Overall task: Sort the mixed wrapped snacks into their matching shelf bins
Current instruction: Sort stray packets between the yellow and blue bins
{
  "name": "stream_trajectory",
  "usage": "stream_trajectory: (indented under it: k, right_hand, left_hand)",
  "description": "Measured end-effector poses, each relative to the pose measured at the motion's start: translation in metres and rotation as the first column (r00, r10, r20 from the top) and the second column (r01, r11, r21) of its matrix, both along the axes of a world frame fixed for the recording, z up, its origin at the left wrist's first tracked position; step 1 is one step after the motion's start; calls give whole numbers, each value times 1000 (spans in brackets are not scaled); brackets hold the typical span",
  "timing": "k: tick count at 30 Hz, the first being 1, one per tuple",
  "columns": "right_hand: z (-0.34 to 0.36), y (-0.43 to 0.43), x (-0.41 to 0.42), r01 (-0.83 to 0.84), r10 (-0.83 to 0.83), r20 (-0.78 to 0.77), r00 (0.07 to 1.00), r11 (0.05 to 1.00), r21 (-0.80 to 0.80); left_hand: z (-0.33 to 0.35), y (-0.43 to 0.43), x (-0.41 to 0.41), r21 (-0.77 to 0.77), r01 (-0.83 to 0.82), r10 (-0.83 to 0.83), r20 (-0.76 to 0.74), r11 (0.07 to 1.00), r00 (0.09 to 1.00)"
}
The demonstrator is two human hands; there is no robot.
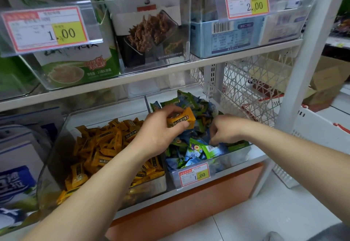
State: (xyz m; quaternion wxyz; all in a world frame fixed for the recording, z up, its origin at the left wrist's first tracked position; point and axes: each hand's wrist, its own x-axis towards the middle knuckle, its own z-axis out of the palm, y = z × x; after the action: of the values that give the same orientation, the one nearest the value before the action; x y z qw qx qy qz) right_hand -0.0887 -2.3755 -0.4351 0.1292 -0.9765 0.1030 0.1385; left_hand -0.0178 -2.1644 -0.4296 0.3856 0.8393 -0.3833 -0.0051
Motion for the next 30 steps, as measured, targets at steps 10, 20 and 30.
stream_trajectory:
  k: [10,20,30]
  right_hand:
    - [43,8,-16,-56,-329,338,882,639,767]
    - [34,49,0,-171,-329,285,900,337,926]
    - [24,65,21,-154,-255,423,869,675,722]
  left_hand:
    - [3,-2,-7,-267,-77,-5,-293,960,956]
    - [12,9,-13,-187,-115,118,7,976,993]
    - [20,88,38,72,-377,360,172,924,917]
